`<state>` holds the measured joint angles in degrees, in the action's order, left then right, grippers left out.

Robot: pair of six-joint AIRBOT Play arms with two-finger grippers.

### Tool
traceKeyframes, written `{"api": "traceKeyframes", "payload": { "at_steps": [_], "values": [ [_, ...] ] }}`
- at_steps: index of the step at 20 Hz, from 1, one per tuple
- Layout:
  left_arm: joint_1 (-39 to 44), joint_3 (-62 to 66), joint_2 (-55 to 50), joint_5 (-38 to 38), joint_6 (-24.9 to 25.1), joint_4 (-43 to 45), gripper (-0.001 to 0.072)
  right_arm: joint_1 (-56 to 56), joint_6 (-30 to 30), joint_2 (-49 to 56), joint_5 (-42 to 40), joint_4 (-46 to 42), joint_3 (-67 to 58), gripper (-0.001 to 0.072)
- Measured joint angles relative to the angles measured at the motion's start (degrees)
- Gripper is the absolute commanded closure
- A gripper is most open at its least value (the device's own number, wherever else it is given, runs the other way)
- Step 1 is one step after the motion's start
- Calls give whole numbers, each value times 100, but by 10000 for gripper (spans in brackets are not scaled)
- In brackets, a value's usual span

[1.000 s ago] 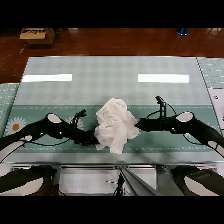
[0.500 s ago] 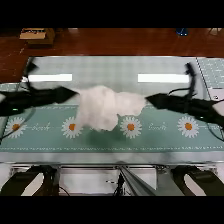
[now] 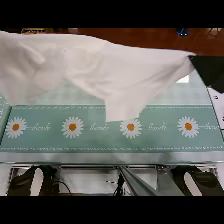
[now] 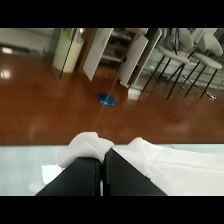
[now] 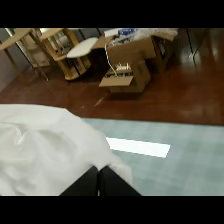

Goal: Fold the shirts.

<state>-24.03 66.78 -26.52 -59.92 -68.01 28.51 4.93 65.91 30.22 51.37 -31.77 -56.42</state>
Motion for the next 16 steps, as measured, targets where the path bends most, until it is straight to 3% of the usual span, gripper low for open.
{"api": "traceKeyframes", "payload": {
  "at_steps": [7, 11, 14, 16],
  "values": [
    [-138, 1552, 238, -710, -732, 133, 687, 28, 1134, -431, 752, -533, -1263, 683],
    [-149, 2149, 249, -1759, -1189, 887, 687, 28, 1958, -612, 1521, -2273, -2304, 683],
    [-149, 2258, 136, -2949, -1379, 1652, 687, 28, 2332, -640, 2601, -3630, -2800, 683],
    [-149, 2127, 37, -3595, -1554, 1786, 686, 28, 2483, -540, 3521, -3969, -2944, 683]
  ]
}}
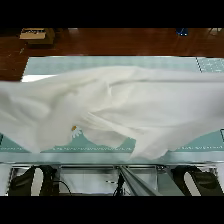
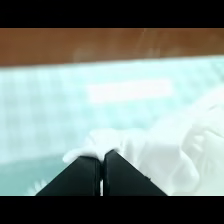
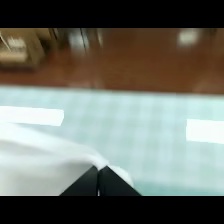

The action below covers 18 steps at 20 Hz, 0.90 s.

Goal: Fold the shirts.

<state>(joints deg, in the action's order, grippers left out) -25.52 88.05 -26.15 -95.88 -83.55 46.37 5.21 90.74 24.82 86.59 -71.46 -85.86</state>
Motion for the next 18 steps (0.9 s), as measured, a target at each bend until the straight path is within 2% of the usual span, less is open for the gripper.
{"api": "traceKeyframes", "payload": {
  "at_steps": [2, 4, 8, 10, 13, 18],
  "values": [
    [0, -380, -68, -372, -94, -11, 686, 0, 42, 205, 824, -33, -59, 683],
    [0, -1040, -131, -463, -83, -13, 686, 0, -24, 511, 1279, -127, -31, 683],
    [125, -2900, -361, -289, -4, -2, 686, 0, -505, 1421, 1558, -389, 472, 683],
    [310, -3799, -518, 107, 37, -9, 686, 0, -704, 1930, 1198, -437, 918, 683],
    [533, -4701, -997, 994, 245, -50, 685, 0, -874, 2776, 166, -321, 1462, 683],
    [791, -5174, -2240, 2756, 636, -741, 685, -170, -1064, 4214, -1392, 935, 1753, 683]
  ]
}}
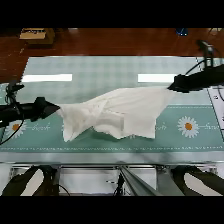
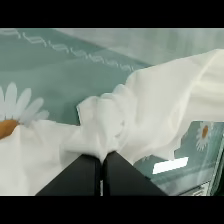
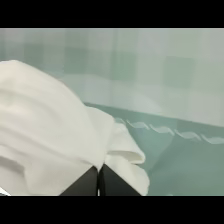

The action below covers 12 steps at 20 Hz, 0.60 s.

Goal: Fold the shirts.

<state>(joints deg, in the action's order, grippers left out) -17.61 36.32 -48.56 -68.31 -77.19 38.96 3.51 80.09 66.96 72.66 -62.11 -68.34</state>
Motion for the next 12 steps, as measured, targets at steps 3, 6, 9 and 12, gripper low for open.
{"api": "traceKeyframes", "payload": {
  "at_steps": [3, 6, 9, 12],
  "values": [
    [138, -72, -769, 632, 352, -490, 578, -299, -188, 662, -570, 426, 48, 683],
    [136, -83, -1331, 907, 592, -737, 160, -520, -323, 1010, -905, 581, 63, 683],
    [-254, 116, -1580, 938, 741, -791, 91, -535, -400, 1113, -1016, 590, 70, 683],
    [-1071, 719, -1661, 273, 647, -533, 94, -415, -431, 1095, -986, 557, 70, 683]
  ]
}}
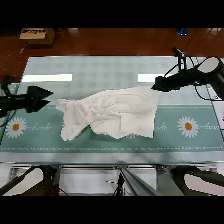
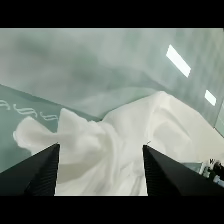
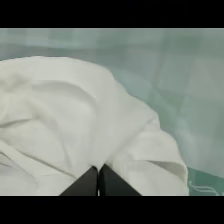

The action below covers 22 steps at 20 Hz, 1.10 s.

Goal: Fold the shirts.

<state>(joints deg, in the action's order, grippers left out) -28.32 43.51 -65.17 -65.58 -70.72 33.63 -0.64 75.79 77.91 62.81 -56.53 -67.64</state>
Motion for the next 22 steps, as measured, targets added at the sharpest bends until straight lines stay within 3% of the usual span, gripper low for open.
{"api": "traceKeyframes", "payload": {
  "at_steps": [5, 10, 16, 22],
  "values": [
    [-726, 372, 232, -1440, -811, 1572, 95, 136, -101, -35, 44, -61, 0, 683],
    [-31, -597, 1176, -1899, -1257, 2140, 93, 162, -173, -42, 26, -94, 0, 683],
    [1287, -1556, 1875, -1919, -1878, 2299, 92, 166, -245, -42, 0, -103, 0, 683],
    [2511, -1784, 1956, -1193, -2612, 2332, 92, 166, -348, -42, -7, -103, 0, 683]
  ]
}}
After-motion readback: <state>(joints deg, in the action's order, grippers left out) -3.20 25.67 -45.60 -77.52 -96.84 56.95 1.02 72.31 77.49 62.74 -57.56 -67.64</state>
